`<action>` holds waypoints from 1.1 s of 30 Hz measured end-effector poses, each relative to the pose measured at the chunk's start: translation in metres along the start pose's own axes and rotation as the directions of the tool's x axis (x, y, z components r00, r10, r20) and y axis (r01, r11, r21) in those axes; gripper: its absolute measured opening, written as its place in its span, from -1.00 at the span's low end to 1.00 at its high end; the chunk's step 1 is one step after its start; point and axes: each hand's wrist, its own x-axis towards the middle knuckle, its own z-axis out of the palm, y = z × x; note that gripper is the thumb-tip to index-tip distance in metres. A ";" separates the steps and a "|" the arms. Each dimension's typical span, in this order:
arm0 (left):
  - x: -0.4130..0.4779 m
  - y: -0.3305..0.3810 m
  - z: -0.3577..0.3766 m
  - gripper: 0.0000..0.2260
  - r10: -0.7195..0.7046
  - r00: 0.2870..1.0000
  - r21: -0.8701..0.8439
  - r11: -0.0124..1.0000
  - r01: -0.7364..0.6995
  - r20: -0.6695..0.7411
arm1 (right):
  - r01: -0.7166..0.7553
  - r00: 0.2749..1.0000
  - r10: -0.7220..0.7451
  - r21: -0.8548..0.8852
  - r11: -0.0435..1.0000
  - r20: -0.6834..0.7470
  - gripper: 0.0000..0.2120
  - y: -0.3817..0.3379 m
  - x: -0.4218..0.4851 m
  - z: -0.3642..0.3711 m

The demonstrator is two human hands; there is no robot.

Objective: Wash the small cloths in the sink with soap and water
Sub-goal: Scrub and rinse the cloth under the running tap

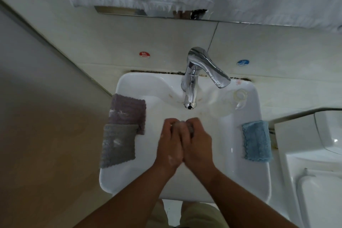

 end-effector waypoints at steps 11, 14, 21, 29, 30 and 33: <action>-0.023 0.012 0.000 -0.84 -0.139 0.990 -0.128 0.982 0.137 -0.009 | -0.021 0.999 0.021 0.004 1.000 0.039 -0.86 -0.001 -0.012 -0.010; -0.039 0.017 0.009 -0.84 -0.099 0.995 -0.090 0.991 0.100 0.020 | -0.225 0.973 0.230 0.107 0.968 -0.032 -0.77 -0.002 0.004 -0.015; -0.031 0.022 0.001 -0.87 -0.172 0.969 -0.136 0.979 0.149 -0.178 | -0.047 0.991 0.041 0.046 0.998 0.125 -0.82 -0.017 -0.031 -0.021; -0.042 0.044 0.022 -0.82 -0.124 0.991 -0.176 0.978 0.115 -0.040 | -0.271 0.960 0.280 0.168 0.948 -0.028 -0.77 0.002 0.022 -0.040; -0.040 0.044 0.021 -0.84 -0.149 0.986 -0.232 0.964 0.129 -0.069 | -0.308 0.946 0.321 0.207 0.929 -0.034 -0.76 0.005 0.026 -0.043; -0.036 0.041 0.021 -0.88 -0.229 0.966 -0.336 0.925 0.178 -0.118 | -0.446 0.882 0.470 0.394 0.804 0.038 -0.70 0.010 0.032 -0.051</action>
